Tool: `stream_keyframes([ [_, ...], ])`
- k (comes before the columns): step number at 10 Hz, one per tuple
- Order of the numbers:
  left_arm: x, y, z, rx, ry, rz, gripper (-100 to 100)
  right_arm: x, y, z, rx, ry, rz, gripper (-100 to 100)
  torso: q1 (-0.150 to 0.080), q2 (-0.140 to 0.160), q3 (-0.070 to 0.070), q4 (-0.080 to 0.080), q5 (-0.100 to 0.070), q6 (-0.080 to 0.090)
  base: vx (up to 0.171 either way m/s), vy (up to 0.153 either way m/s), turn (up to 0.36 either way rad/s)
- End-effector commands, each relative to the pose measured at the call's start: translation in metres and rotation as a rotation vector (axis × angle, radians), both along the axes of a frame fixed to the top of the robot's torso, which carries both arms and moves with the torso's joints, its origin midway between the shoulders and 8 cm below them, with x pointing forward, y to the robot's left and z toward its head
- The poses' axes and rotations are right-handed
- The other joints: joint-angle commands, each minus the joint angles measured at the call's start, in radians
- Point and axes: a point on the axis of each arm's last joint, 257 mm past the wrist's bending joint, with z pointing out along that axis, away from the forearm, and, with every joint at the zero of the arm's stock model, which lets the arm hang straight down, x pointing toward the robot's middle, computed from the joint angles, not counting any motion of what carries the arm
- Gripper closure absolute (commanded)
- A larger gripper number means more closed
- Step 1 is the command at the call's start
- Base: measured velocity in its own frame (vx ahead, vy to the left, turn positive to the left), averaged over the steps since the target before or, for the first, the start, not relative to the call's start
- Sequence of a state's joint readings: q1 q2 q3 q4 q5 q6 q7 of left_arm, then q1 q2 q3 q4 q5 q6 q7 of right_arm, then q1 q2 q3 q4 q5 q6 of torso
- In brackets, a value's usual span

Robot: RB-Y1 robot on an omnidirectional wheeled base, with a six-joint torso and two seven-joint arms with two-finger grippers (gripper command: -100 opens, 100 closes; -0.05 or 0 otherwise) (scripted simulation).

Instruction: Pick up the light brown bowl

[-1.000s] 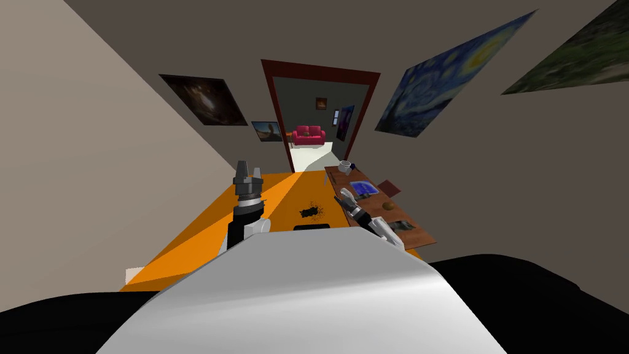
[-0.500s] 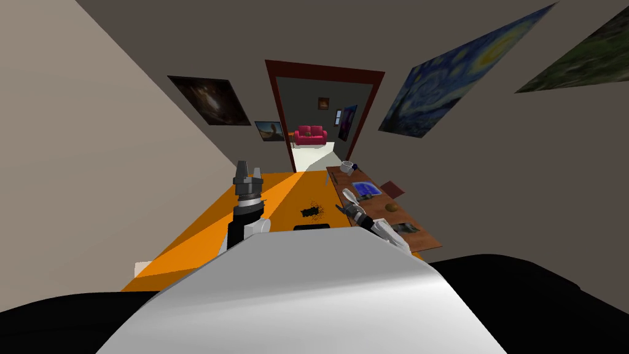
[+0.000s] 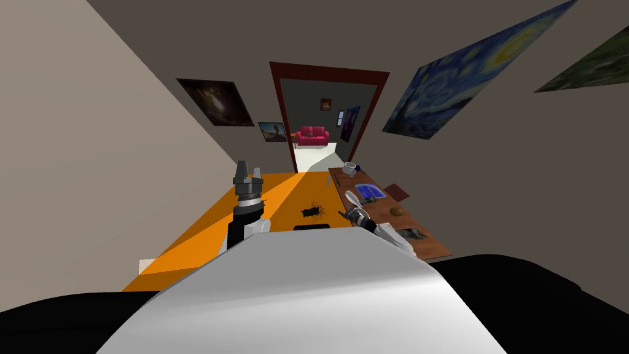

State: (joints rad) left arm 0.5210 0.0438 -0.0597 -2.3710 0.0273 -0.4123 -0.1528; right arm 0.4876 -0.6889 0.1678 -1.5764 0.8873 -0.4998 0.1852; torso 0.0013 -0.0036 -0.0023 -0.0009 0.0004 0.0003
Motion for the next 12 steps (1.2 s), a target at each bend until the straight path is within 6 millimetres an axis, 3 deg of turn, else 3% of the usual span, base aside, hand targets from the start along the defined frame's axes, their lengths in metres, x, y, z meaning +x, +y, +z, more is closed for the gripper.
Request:
stream_keyframes([
  [1,0.0,0.0,0.0,0.0,0.0,0.0,0,-0.012,-0.016,-0.021,-0.074,0.042,0.028,-100,0.0,0.0,0.0,0.0,0.0,0.0,0.027,0.011,0.019],
  [4,0.0,0.0,0.0,0.0,0.0,0.0,0,-0.031,-0.039,-0.045,-0.141,0.101,0.039,-100,0.0,0.002,0.001,0.001,0.0,0.0,0.023,0.013,0.035],
  [7,0.0,0.0,0.0,0.0,0.0,0.0,0,-0.064,-0.077,-0.078,-0.254,0.191,0.074,-100,-0.001,0.002,0.001,0.001,0.0,0.0,0.027,0.011,0.039],
  [11,0.0,0.0,0.0,0.0,0.0,0.0,0,-0.132,-0.146,-0.123,-0.43,0.361,0.132,-100,-0.001,0.0,0.0,0.0,0.0,0.0,0.052,0.007,0.073],
  [12,0.0,0.0,0.0,0.0,0.0,0.0,0,-0.135,-0.149,-0.125,-0.433,0.369,0.127,-100,-0.002,0.0,0.0,0.0,0.0,0.0,0.044,-0.011,0.027],
])
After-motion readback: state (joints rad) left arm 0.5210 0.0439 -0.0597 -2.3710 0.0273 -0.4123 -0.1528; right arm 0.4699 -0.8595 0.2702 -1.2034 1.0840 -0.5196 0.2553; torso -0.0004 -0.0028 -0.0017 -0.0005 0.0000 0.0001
